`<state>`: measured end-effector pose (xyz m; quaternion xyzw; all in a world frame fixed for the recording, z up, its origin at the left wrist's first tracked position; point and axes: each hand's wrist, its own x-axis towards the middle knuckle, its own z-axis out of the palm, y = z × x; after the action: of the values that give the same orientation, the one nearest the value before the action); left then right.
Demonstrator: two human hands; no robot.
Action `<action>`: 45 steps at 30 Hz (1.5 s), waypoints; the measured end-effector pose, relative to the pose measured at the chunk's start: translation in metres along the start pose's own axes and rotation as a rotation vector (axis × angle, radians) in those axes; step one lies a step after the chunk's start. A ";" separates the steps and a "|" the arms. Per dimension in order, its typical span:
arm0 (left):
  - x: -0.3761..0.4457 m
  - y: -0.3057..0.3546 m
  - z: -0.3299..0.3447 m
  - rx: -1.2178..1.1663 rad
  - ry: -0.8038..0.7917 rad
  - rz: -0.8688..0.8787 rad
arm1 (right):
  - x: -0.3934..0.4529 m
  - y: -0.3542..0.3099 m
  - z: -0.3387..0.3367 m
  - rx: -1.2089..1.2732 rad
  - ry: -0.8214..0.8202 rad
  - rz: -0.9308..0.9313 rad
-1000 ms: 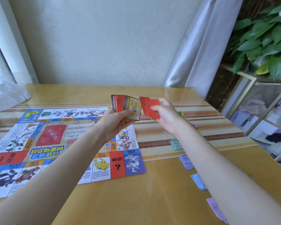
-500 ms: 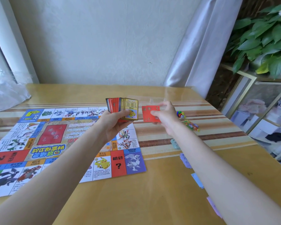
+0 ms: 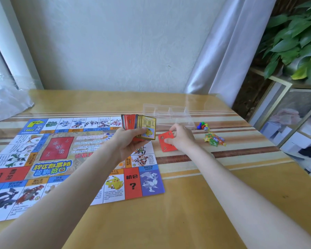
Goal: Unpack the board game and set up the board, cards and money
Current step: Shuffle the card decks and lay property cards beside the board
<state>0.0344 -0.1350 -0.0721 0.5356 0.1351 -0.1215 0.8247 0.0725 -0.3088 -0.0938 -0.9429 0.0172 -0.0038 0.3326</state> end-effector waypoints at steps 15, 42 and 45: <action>-0.006 -0.004 0.011 -0.092 -0.171 0.007 | -0.012 -0.037 -0.016 0.569 -0.149 -0.053; -0.002 0.008 0.021 -0.078 -0.135 0.077 | 0.005 -0.004 -0.075 0.864 -0.076 0.136; 0.001 0.001 0.024 -0.028 -0.116 0.039 | 0.009 0.016 -0.073 0.419 -0.117 0.178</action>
<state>0.0382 -0.1571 -0.0624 0.5184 0.0784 -0.1345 0.8408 0.0801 -0.3670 -0.0472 -0.8467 0.0799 0.0767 0.5204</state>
